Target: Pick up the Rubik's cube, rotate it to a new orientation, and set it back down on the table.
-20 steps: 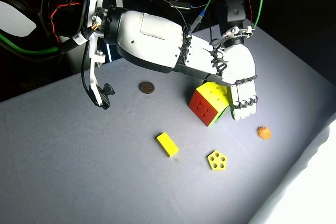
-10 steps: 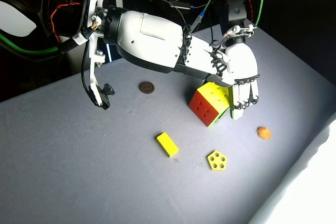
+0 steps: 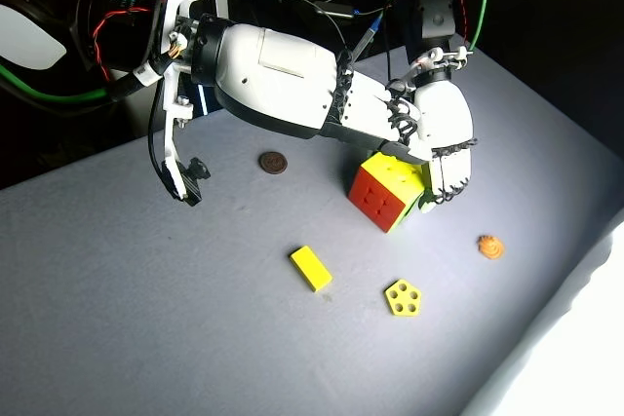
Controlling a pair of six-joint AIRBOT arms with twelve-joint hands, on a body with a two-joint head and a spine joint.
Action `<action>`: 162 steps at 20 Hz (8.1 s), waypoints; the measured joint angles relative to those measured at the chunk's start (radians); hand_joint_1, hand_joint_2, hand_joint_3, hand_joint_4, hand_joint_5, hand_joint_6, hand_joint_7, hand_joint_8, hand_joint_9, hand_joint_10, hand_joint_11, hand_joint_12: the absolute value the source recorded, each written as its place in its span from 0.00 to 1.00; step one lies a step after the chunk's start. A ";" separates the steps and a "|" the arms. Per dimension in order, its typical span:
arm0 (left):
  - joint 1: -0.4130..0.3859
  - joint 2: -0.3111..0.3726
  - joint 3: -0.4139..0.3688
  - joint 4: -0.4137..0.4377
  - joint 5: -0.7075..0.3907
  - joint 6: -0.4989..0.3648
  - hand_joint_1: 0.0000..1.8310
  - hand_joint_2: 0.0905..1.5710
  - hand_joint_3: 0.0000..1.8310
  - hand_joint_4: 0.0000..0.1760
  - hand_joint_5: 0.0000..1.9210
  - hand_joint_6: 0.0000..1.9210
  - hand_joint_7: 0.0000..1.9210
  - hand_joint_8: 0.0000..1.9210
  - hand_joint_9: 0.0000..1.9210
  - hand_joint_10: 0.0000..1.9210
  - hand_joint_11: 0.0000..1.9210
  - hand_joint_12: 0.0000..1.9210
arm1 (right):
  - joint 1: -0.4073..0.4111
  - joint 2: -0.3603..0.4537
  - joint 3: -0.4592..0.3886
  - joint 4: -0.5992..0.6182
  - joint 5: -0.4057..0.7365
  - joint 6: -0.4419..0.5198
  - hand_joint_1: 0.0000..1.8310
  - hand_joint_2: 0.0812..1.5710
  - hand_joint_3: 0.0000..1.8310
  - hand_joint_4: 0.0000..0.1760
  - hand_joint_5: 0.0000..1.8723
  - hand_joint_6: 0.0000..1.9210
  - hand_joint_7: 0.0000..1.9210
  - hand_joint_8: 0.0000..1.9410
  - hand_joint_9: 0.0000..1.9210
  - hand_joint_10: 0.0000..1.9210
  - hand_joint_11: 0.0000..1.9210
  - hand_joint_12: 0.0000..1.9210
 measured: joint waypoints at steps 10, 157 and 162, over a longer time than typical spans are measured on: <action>-0.149 0.050 -0.080 -0.254 0.001 0.245 0.62 0.71 0.01 0.00 0.07 0.91 0.06 0.96 0.09 0.98 0.06 1.00 | 0.102 0.029 -0.003 0.040 -0.206 0.001 0.00 0.79 0.00 0.00 0.06 0.01 0.13 0.01 0.12 0.02 0.00 0.22; -0.313 0.091 -0.122 -0.404 -0.055 0.367 0.63 0.72 0.00 0.00 0.12 0.84 0.08 0.95 0.09 0.97 0.05 1.00 | -0.069 -0.218 0.044 0.121 -0.202 -0.168 0.10 0.77 0.00 0.00 0.12 0.00 0.24 0.82 0.21 1.00 0.19 1.00; -0.312 0.091 -0.124 -0.411 -0.051 0.367 0.62 0.72 0.00 0.00 0.10 0.88 0.08 0.94 0.10 0.95 0.06 1.00 | -0.103 -0.071 -0.117 0.122 -0.221 -0.205 0.10 0.77 0.00 0.00 0.13 0.01 0.25 0.81 0.22 1.00 0.18 1.00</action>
